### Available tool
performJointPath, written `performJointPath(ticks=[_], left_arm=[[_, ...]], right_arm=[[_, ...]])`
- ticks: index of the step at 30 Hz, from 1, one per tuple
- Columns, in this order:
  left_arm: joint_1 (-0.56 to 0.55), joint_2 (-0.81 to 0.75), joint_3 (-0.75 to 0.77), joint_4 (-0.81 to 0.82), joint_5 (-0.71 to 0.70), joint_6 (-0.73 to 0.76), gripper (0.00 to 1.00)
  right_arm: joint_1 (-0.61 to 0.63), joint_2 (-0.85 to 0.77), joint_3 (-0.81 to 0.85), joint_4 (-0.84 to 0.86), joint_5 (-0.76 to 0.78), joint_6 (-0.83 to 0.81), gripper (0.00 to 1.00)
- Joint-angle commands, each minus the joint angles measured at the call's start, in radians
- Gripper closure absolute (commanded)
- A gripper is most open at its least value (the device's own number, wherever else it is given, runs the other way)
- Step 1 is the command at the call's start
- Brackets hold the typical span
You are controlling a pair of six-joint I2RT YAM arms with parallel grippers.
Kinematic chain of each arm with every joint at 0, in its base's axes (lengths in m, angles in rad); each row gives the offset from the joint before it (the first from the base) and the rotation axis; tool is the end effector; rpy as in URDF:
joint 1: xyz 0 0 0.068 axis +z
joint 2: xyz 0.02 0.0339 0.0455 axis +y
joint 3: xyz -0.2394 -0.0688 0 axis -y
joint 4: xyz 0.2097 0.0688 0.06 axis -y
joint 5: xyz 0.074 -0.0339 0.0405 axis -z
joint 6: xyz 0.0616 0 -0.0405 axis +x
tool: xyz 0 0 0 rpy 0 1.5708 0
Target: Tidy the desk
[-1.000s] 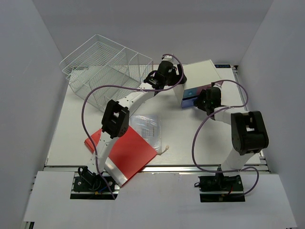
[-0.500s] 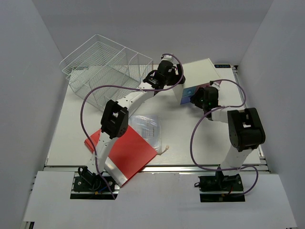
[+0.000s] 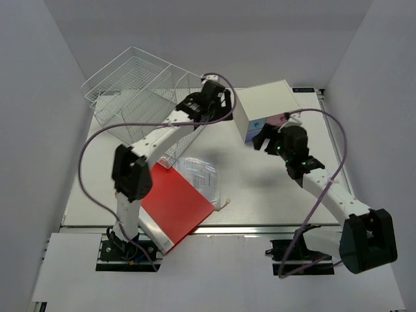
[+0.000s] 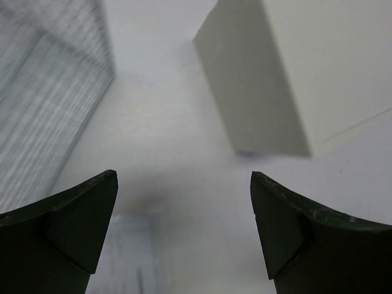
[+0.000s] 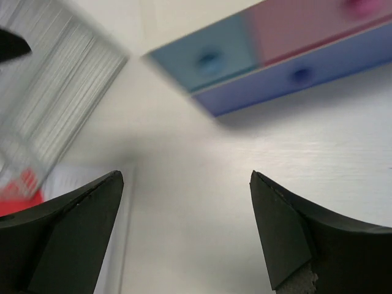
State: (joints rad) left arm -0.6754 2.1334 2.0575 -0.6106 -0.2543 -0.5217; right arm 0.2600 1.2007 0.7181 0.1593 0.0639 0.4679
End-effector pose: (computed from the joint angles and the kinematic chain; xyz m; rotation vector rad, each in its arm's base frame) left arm 0.3724 -0.2784 0.2752 0.0370 2.2559 -0.3629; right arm 0.2672 0.0670 0.2495 0.2427 1.9015 0.4337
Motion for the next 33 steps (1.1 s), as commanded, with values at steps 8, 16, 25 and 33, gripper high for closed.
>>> performJointPath(ticks=[8,16,25,33], left_arm=[[0.002,-0.873,-0.829,-0.455,-0.184,-0.544,0.02],[0.004,-1.309,-1.203,-0.774,-0.093,-1.018,0.02],[0.005,-1.273,-1.373,-0.782,-0.079,-1.189,0.02],[0.008,-1.149,-1.433,-0.648,-0.111,-1.247,0.02]], right_arm=[[0.464,0.066,0.121,-0.241,-0.111,-0.250,0.10],[0.694,0.419,0.403,-0.354,-0.067,-0.284,0.11],[0.699,0.652,0.529,-0.330,-0.165,-0.186,0.11],[0.697,0.686,0.569,-0.325,-0.142,-0.186,0.11]])
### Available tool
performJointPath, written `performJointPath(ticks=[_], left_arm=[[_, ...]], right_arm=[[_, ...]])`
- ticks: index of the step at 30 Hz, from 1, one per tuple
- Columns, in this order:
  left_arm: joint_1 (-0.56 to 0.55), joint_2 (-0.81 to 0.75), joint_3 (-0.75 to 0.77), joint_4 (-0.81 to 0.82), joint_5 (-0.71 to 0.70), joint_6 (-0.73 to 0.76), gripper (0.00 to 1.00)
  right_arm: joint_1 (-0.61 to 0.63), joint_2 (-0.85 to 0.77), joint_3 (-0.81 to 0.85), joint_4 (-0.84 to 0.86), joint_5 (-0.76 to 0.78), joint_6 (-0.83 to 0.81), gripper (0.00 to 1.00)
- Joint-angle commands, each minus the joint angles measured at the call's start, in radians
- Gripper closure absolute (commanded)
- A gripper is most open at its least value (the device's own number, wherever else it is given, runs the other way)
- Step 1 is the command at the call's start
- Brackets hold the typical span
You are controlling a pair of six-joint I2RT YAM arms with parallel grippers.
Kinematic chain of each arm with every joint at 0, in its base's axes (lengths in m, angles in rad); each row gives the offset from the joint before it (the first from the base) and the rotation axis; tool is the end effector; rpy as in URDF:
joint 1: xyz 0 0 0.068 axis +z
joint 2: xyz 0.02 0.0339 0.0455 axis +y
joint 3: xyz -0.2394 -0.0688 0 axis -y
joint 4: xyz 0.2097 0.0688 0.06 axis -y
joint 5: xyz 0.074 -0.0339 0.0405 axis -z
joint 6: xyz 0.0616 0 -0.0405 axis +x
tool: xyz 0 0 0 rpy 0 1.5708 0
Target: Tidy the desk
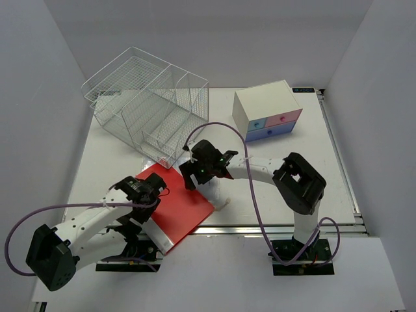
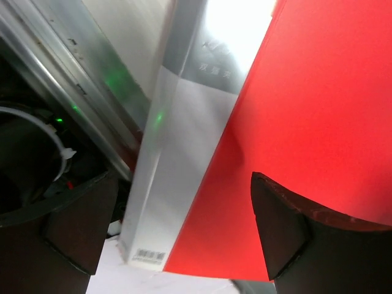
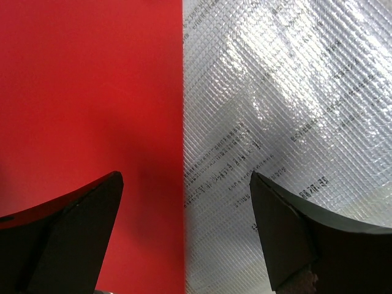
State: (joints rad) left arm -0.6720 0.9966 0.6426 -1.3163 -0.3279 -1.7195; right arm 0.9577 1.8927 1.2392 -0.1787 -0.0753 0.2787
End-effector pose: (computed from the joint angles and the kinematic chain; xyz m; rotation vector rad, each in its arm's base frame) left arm 0.0862 -0.0432 0.1664 -1.4085 2.4858 0.3055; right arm 0.2206 0.3215 0.1606 -0.8693 2.3516 0.6393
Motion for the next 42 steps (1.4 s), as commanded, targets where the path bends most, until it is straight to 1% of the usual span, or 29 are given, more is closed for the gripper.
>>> performJointPath(ticks=[1,3,5,9,11,13,16,18,19,20,21,24,26,27,29,32,35,36,39,42], left_arm=[[0.005,-0.010,-0.027,0.086,-0.039,-0.049,0.02],[0.005,0.003,-0.056,0.130,-0.042,-0.051,0.02],[0.008,0.028,-0.116,0.181,-0.045,-0.072,0.02],[0.022,0.073,-0.136,0.213,-0.069,-0.083,0.02],[0.022,0.068,-0.170,0.232,-0.074,-0.081,0.02],[0.023,0.051,-0.192,0.267,-0.088,-0.083,0.05],[0.022,0.030,-0.204,0.304,-0.121,-0.072,0.07],[0.022,0.034,-0.210,0.353,-0.145,-0.025,0.11],[0.022,0.043,-0.212,0.383,-0.143,-0.006,0.11],[0.022,0.051,-0.219,0.422,-0.117,0.056,0.10],[0.022,0.060,-0.222,0.471,-0.112,0.082,0.09],[0.020,0.105,-0.205,0.529,-0.122,0.130,0.13],[0.020,0.125,-0.207,0.580,-0.103,0.179,0.13],[0.020,0.128,-0.208,0.653,-0.073,0.199,0.14],[0.020,0.135,-0.222,0.707,-0.047,0.237,0.16],[0.020,0.139,-0.204,0.672,-0.049,0.233,0.16],[0.020,0.096,-0.207,0.621,-0.040,0.229,0.16],[0.020,0.061,-0.215,0.614,-0.024,0.224,0.16],[0.020,0.008,-0.235,0.573,-0.016,0.189,0.13],[0.020,-0.050,-0.245,0.532,0.010,0.149,0.12]], right_arm=[[0.000,-0.004,0.049,0.013,-0.003,0.005,0.11],[0.001,0.000,0.052,0.013,-0.009,0.007,0.11],[0.000,0.003,0.052,0.016,-0.023,0.014,0.11],[0.000,0.012,0.063,0.013,-0.026,0.016,0.11],[-0.002,0.020,0.075,-0.001,-0.027,0.011,0.11],[0.000,0.034,0.097,-0.010,-0.032,0.010,0.11],[-0.002,0.054,0.118,-0.015,-0.035,0.011,0.11],[-0.011,0.059,0.124,-0.015,-0.038,0.017,0.11],[-0.019,0.060,0.126,-0.012,-0.059,0.020,0.11],[-0.034,0.066,0.131,-0.010,-0.078,0.023,0.11],[-0.042,0.071,0.134,-0.008,-0.092,0.031,0.11],[-0.062,0.100,0.169,-0.015,-0.123,0.028,0.11],[-0.071,0.127,0.192,-0.028,-0.127,0.027,0.11],[-0.074,0.137,0.203,-0.047,-0.127,0.028,0.11],[-0.085,0.161,0.221,-0.061,-0.130,0.039,0.11],[-0.099,0.192,0.230,-0.085,-0.138,0.037,0.12],[-0.099,0.207,0.230,-0.116,-0.185,0.019,0.16],[-0.097,0.206,0.220,-0.122,-0.223,0.017,0.20],[-0.094,0.194,0.181,-0.133,-0.293,0.001,0.29],[-0.086,0.177,0.126,-0.151,-0.365,-0.016,0.34]])
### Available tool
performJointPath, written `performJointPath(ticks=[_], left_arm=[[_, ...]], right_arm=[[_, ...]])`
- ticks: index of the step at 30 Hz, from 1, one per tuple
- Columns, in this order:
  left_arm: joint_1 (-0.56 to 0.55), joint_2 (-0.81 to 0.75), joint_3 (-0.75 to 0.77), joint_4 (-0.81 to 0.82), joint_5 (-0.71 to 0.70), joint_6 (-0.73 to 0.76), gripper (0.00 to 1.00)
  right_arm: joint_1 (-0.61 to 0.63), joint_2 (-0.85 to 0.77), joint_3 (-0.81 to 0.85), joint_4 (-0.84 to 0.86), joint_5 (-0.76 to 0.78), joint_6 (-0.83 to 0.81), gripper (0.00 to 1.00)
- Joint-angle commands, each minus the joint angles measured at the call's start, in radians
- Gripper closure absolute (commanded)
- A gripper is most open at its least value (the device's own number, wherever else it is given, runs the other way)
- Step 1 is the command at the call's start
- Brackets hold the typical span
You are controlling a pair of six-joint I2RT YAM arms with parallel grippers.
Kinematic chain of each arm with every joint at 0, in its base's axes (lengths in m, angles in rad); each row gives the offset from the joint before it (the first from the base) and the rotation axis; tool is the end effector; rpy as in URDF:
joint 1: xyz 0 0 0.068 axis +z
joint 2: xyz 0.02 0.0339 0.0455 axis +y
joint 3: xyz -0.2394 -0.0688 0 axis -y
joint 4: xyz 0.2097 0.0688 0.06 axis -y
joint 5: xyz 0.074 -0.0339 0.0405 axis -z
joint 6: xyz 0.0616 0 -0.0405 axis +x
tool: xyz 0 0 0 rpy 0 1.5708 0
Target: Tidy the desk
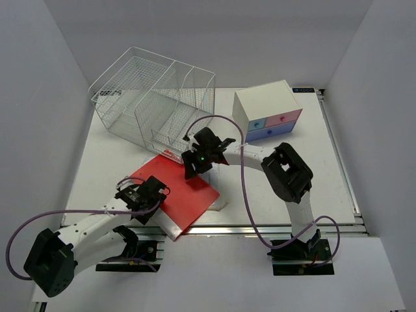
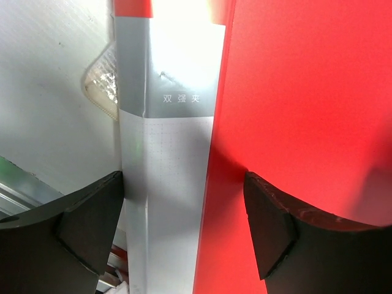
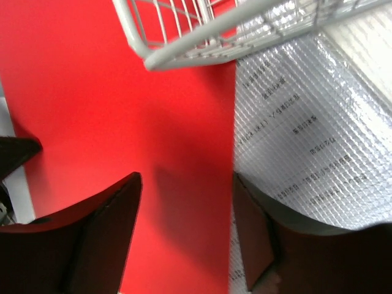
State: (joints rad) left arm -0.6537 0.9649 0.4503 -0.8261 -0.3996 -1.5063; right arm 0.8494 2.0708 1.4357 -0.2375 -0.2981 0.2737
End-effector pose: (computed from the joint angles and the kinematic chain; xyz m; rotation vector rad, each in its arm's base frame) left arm 0.1142 -0.0573 0.1320 -1.1666 2.4169 -0.0174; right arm 0.2668 0.3308 0.1457 -0.8680 2.4348 0.8283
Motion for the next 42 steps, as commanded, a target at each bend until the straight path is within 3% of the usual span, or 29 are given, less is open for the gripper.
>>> performJointPath(ticks=[1,8,17,21,27,31,34,37,42], left_arm=[[0.002,-0.025,-0.061,0.039,0.108,-0.069,0.12],[0.002,-0.034,-0.108,0.062,0.154,-0.078,0.12],[0.002,0.116,-0.027,-0.151,0.254,-0.138,0.08],[0.002,0.164,-0.033,-0.082,0.262,-0.105,0.11],[0.003,0.019,-0.041,-0.051,0.212,-0.089,0.40],[0.002,-0.225,-0.131,0.079,0.190,-0.086,0.48],[0.002,-0.308,-0.180,0.148,0.171,-0.078,0.61],[0.002,-0.318,-0.167,0.159,0.157,-0.052,0.69],[0.000,-0.285,-0.087,0.125,0.153,-0.017,1.00]], right_arm=[[0.022,-0.011,-0.083,-0.094,-0.162,-0.016,0.36],[0.023,-0.063,-0.152,-0.114,-0.332,-0.054,0.52],[0.025,-0.041,-0.121,-0.163,-0.087,0.005,0.56],[0.023,-0.017,-0.098,-0.167,-0.087,0.022,0.58],[0.023,-0.009,-0.090,-0.201,-0.124,0.019,0.61],[0.023,0.000,-0.092,-0.238,-0.148,0.009,0.62],[0.022,0.005,-0.103,-0.256,-0.161,0.002,0.62],[0.020,0.006,-0.109,-0.260,-0.167,0.002,0.62],[0.016,0.029,-0.087,-0.279,-0.197,-0.004,0.63]])
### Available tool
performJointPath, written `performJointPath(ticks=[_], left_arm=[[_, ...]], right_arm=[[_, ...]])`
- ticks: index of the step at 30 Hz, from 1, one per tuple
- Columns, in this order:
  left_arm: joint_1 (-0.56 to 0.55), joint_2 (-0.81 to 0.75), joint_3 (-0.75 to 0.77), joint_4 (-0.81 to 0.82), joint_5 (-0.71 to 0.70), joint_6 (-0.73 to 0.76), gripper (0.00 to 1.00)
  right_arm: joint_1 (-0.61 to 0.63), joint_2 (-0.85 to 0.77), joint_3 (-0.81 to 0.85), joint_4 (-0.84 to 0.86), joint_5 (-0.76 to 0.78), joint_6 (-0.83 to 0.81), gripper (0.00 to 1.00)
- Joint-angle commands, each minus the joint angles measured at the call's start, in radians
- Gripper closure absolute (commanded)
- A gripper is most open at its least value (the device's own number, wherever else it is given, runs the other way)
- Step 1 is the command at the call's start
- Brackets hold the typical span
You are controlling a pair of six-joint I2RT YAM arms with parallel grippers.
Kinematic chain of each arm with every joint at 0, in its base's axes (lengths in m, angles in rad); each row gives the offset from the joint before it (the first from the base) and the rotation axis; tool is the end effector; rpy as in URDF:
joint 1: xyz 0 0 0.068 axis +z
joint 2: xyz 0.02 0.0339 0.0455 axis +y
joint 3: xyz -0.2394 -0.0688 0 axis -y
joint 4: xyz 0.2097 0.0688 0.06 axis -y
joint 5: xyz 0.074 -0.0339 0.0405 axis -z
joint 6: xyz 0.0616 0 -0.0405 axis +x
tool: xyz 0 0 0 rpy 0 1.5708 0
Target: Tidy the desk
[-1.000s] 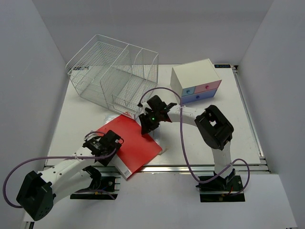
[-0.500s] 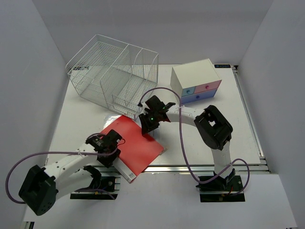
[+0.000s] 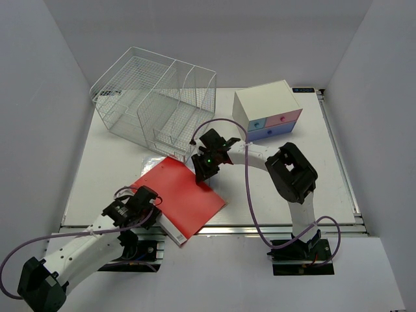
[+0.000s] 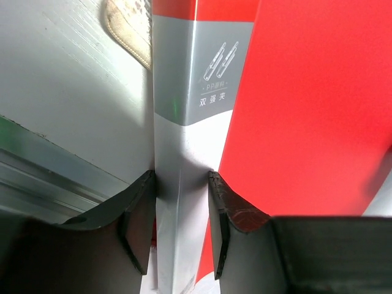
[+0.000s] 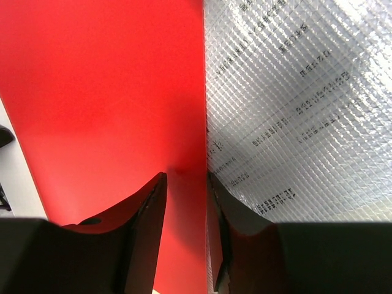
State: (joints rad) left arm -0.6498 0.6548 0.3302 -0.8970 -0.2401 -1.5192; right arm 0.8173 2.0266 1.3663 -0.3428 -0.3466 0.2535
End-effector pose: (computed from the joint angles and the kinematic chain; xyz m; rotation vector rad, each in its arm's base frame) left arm 0.0835 -0.0451 0.1235 -1.2136 2.4745 -0.2744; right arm 0.2576 0.3051 0.1360 -0.8876 2.5668 0.8121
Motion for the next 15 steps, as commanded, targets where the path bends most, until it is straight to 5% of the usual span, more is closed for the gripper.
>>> performJointPath(ticks=[1,9,15], left_arm=[[-0.004,0.025,0.046,0.175,-0.007,0.001,1.00],[-0.004,-0.052,0.179,0.015,-0.050,0.036,1.00],[-0.004,-0.113,0.176,0.105,-0.047,0.117,1.00]], right_arm=[[0.046,0.073,-0.016,-0.177,-0.147,0.016,0.63],[0.036,0.080,-0.019,-0.194,-0.144,0.015,0.64],[0.028,0.063,-0.006,-0.209,-0.158,0.009,0.64]])
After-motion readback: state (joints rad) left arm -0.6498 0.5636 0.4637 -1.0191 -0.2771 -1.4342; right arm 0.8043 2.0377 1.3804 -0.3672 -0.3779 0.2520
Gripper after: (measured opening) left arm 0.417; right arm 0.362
